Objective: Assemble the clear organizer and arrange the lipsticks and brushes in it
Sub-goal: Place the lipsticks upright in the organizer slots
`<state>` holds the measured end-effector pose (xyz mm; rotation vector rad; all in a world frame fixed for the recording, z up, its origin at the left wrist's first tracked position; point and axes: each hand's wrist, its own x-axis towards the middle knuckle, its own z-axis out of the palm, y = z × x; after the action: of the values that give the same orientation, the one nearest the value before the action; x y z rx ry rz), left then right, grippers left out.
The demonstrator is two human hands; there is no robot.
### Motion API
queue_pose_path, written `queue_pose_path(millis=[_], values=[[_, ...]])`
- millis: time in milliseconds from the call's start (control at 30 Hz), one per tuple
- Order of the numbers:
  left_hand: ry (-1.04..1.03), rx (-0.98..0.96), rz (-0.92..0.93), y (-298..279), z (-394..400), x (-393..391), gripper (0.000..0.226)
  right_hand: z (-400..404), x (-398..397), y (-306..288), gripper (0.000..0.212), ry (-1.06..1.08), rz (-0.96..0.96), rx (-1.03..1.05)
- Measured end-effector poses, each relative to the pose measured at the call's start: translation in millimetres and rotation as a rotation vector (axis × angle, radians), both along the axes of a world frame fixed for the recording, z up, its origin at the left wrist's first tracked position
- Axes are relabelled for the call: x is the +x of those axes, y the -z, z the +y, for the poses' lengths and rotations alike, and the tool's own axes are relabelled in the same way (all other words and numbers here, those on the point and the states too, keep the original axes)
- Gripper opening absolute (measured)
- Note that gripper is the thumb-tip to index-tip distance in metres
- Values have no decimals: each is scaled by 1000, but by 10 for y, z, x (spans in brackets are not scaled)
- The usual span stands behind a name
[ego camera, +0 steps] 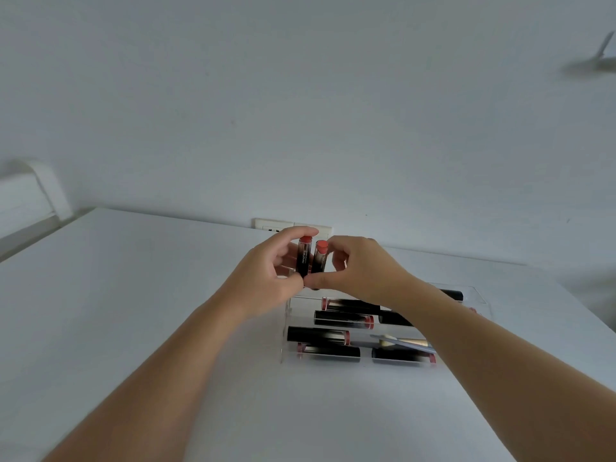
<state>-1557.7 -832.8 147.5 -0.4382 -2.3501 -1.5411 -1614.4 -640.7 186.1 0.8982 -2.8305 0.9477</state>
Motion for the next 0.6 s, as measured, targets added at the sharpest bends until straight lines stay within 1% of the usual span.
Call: queue_pose_path(millis=[167, 267, 400, 500, 600], values=[[-11, 20, 10, -15, 16, 5, 62, 33, 15, -45, 44, -60, -51, -149], [-18, 33, 13, -6, 11, -2, 66, 31, 55, -6, 36, -93, -32, -208], [-20, 49, 10, 22, 11, -21, 73, 11, 73, 39, 22, -71, -32, -240], [-22, 67, 3, 26, 16, -41, 78, 12, 82, 45, 20, -73, -43, -248], [-18, 74, -2, 23, 21, -44, 78, 14, 85, 46, 22, -89, -62, -248]])
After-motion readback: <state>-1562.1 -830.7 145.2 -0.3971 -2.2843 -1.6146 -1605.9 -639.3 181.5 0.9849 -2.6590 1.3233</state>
